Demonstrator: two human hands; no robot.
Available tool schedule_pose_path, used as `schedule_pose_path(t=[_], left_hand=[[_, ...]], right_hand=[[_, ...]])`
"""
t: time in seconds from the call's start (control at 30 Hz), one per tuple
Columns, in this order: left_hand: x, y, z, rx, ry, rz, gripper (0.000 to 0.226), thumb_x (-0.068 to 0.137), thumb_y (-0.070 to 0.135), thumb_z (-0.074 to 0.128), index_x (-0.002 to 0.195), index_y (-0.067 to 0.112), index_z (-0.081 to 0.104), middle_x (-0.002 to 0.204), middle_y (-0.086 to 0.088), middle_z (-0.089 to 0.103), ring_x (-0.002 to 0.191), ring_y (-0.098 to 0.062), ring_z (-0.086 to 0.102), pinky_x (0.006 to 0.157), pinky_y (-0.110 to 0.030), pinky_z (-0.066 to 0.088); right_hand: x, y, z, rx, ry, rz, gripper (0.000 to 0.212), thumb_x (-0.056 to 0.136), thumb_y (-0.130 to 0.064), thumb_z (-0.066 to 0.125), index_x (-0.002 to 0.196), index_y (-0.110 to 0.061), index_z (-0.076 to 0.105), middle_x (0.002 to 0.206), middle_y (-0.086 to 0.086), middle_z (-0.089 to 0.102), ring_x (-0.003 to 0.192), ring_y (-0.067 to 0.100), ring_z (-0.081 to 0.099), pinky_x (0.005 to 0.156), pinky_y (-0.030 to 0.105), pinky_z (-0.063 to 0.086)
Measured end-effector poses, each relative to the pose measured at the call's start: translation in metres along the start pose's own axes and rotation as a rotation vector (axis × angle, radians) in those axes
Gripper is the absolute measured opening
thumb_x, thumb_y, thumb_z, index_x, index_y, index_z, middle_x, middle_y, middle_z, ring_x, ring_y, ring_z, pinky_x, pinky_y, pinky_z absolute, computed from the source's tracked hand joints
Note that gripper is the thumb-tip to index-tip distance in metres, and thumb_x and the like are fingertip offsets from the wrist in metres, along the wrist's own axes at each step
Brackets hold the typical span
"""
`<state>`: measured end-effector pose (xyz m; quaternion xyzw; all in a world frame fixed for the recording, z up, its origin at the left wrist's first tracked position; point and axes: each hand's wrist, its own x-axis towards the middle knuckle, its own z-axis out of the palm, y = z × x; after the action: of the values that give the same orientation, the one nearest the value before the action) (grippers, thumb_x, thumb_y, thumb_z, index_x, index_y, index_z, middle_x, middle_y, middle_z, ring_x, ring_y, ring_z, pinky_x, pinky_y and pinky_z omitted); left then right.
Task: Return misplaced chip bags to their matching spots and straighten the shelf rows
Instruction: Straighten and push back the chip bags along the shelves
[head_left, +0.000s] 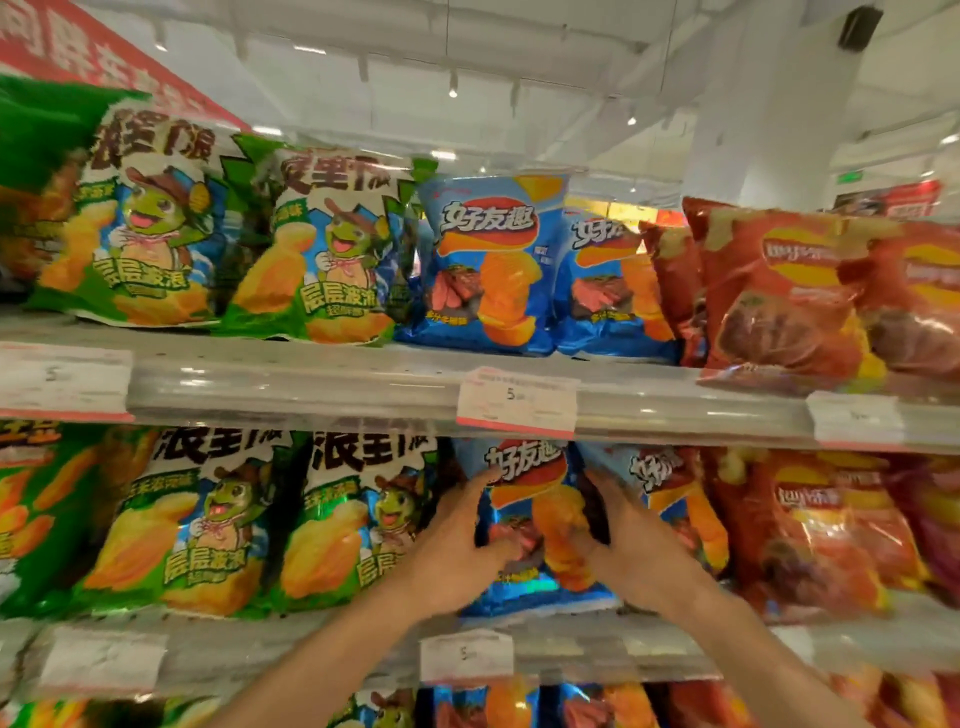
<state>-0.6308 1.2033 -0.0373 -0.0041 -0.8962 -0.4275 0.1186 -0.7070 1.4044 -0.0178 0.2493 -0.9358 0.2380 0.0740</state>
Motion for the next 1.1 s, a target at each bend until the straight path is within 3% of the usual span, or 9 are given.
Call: schedule_pose_path(t=[0.1,0.2,0.3,0.57,0.67,0.77,0.83,0.93,1.1], left_hand=[[0.014,0.006,0.013,-0.134,0.068,-0.074,0.076,0.082,0.042,0.069,0.136,0.062,0.019,0.145,0.012,0.044,0.126,-0.003,0.048,0.107,-0.023,0.04],[0.02,0.012,0.02,-0.228,0.106,-0.107,0.073,0.093,0.012,0.064,0.144,0.047,0.025,0.116,0.009,0.066,0.086,0.003,0.068,0.073,-0.01,0.05],[0.02,0.022,0.021,-0.245,0.153,-0.105,0.07,0.094,0.007,0.062,0.14,0.047,0.028,0.101,0.016,0.068,0.076,0.01,0.067,0.064,-0.005,0.048],[0.022,0.029,0.004,-0.304,0.198,-0.06,0.054,0.09,0.02,0.068,0.131,0.047,0.045,0.11,0.028,0.063,0.092,0.023,0.057,0.074,-0.002,0.042],[0.018,0.023,-0.003,-0.317,0.194,-0.054,0.054,0.086,0.028,0.072,0.128,0.052,0.049,0.117,0.029,0.064,0.113,0.007,0.057,0.099,-0.019,0.044],[0.012,0.019,-0.009,-0.303,0.147,-0.039,0.055,0.089,0.025,0.07,0.123,0.059,0.045,0.106,0.041,0.063,0.103,0.008,0.062,0.093,-0.016,0.047],[0.01,0.017,-0.011,-0.308,0.104,-0.027,0.06,0.088,0.028,0.072,0.132,0.056,0.042,0.11,0.039,0.063,0.102,0.012,0.061,0.088,-0.011,0.047],[0.011,0.011,-0.016,-0.31,0.039,-0.022,0.067,0.083,0.044,0.074,0.137,0.059,0.037,0.132,0.036,0.051,0.118,0.018,0.048,0.106,-0.021,0.038],[0.017,0.007,-0.017,-0.421,-0.039,-0.047,0.073,0.081,0.034,0.077,0.138,0.055,0.037,0.114,0.027,0.068,0.103,0.004,0.065,0.096,-0.024,0.051]], right_hand=[[0.012,0.012,-0.006,0.075,-0.053,-0.037,0.083,0.094,-0.048,0.059,0.158,-0.026,0.012,0.159,0.004,0.029,0.138,0.026,0.043,0.105,0.034,0.042],[0.023,0.022,-0.01,0.201,-0.092,-0.093,0.082,0.092,-0.045,0.064,0.156,-0.032,0.014,0.155,-0.005,0.036,0.137,0.017,0.042,0.108,0.029,0.039],[0.03,0.029,-0.016,0.382,-0.173,-0.081,0.083,0.091,-0.038,0.068,0.155,-0.032,0.016,0.144,-0.018,0.04,0.129,0.004,0.043,0.108,0.023,0.035],[0.031,0.028,-0.023,0.573,-0.258,-0.096,0.077,0.089,-0.041,0.072,0.147,-0.048,0.021,0.12,-0.025,0.057,0.115,0.001,0.058,0.101,0.021,0.042],[0.031,0.028,-0.02,0.614,-0.307,-0.099,0.074,0.084,-0.048,0.074,0.13,-0.066,0.019,0.126,-0.029,0.052,0.12,-0.002,0.054,0.105,0.022,0.042],[0.03,0.027,-0.015,0.686,-0.35,-0.111,0.088,0.072,-0.057,0.081,0.135,-0.07,0.022,0.141,-0.027,0.049,0.129,0.001,0.051,0.11,0.035,0.045],[0.029,0.026,-0.014,0.77,-0.375,-0.099,0.086,0.075,-0.043,0.084,0.135,-0.068,0.028,0.133,-0.029,0.057,0.119,0.002,0.061,0.093,0.034,0.056],[0.027,0.027,-0.014,0.805,-0.389,-0.095,0.083,0.079,-0.023,0.084,0.131,-0.064,0.035,0.121,-0.03,0.063,0.107,0.009,0.069,0.079,0.033,0.059],[0.025,0.026,-0.019,0.87,-0.346,-0.088,0.078,0.082,-0.007,0.08,0.126,-0.059,0.043,0.127,-0.024,0.061,0.106,0.014,0.07,0.076,0.029,0.057]])
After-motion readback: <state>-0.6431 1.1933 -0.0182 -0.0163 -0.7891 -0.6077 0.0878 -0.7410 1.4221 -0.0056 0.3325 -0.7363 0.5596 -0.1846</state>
